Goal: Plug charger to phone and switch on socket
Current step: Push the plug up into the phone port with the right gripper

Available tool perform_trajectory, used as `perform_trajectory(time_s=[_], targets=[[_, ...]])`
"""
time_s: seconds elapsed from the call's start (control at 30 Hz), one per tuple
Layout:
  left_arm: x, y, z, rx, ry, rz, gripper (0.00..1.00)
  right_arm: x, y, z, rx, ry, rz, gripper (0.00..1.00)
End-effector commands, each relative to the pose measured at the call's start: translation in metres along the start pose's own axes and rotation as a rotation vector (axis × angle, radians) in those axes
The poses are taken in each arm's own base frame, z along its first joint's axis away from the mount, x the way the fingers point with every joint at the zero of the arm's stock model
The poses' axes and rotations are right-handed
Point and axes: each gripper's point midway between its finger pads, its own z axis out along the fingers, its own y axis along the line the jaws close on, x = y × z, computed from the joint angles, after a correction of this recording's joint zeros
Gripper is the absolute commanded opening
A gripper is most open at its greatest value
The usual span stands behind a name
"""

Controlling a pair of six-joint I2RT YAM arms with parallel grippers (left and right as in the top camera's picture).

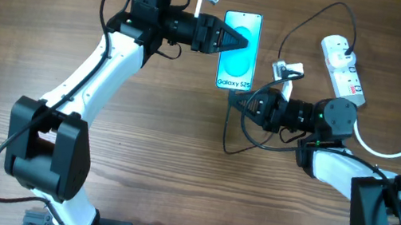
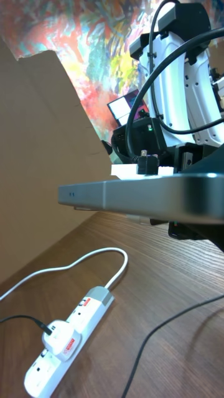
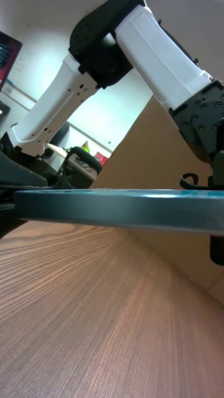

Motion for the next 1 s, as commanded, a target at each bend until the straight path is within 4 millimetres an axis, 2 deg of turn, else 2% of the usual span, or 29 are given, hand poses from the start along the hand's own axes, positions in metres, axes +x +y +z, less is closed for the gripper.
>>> perform_trajectory(time_s=[0.0, 0.1, 0.17, 0.33, 0.97], targets=[[0.024, -0.038, 0.024, 0.126, 0.105, 0.010, 0.04, -0.061, 0.001, -0.004, 0.056, -0.199, -0.103, 0.04], [0.026, -0.038, 0.025, 0.128, 0.111, 0.002, 0.04, -0.067, 0.009, -0.001, 0.033, -0.175, -0.141, 0.04], [0.026, -0.038, 0.025, 0.128, 0.111, 0.000, 0.04, -0.064, 0.013, 0.002, 0.016, -0.126, -0.156, 0.04], [0.026, -0.038, 0.025, 0.127, 0.110, 0.000, 0.04, -0.054, -0.003, 0.003, 0.046, -0.083, -0.091, 0.04], [0.036, -0.038, 0.029, 0.131, 0.136, -0.019, 0.04, -0.076, 0.010, 0.005, 0.030, -0.112, -0.163, 0.04]])
